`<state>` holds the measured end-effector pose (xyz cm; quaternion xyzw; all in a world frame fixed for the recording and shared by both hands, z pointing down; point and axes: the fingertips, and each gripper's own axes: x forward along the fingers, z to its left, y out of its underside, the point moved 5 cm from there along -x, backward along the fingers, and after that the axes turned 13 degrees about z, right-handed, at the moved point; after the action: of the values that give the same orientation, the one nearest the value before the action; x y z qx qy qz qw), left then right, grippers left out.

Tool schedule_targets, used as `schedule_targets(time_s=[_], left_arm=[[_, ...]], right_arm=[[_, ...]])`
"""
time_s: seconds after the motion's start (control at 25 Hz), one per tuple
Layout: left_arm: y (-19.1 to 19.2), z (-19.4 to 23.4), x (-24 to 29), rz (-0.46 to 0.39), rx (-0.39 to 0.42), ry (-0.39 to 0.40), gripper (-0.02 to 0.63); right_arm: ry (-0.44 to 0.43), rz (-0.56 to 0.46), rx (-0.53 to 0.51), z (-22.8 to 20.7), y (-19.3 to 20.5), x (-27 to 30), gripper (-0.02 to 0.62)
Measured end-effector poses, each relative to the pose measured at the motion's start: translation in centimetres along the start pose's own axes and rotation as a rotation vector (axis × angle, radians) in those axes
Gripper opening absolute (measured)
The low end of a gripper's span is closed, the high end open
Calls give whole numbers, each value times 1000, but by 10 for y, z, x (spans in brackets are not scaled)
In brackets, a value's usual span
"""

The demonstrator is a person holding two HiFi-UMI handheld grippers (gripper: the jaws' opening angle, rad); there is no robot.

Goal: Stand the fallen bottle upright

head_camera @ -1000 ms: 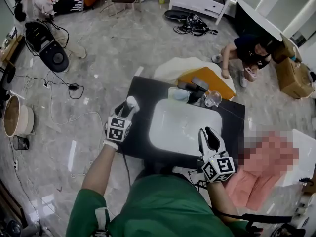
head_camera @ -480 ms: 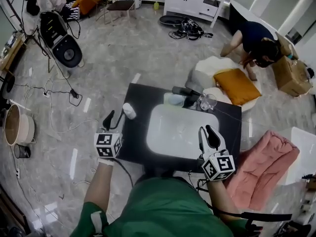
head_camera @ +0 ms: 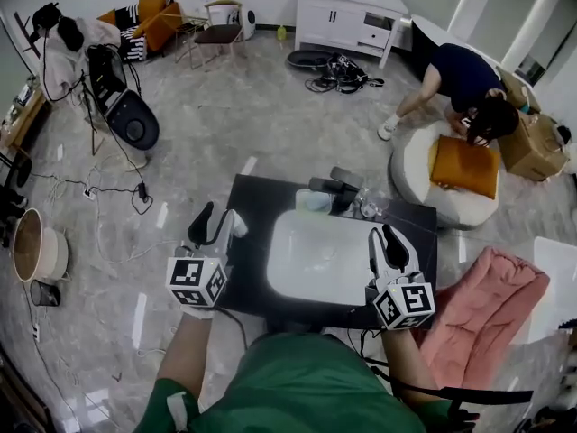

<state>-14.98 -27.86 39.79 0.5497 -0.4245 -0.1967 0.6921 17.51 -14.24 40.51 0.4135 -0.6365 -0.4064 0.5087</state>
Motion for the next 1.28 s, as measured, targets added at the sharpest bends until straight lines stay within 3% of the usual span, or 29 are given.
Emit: schedule_targets(time_s=[0.52, 0.72, 1.28], left_arm=[[-57, -63, -4, -93, 35, 118, 146], [-61, -73, -2, -103, 39, 130, 143], [-56, -75, 0, -89, 45, 138, 140]], right_arm=[[16, -143, -56, -11, -46, -22, 98], [42, -186, -110, -14, -51, -29, 98], [62, -193, -128, -15, -53, -33, 98]])
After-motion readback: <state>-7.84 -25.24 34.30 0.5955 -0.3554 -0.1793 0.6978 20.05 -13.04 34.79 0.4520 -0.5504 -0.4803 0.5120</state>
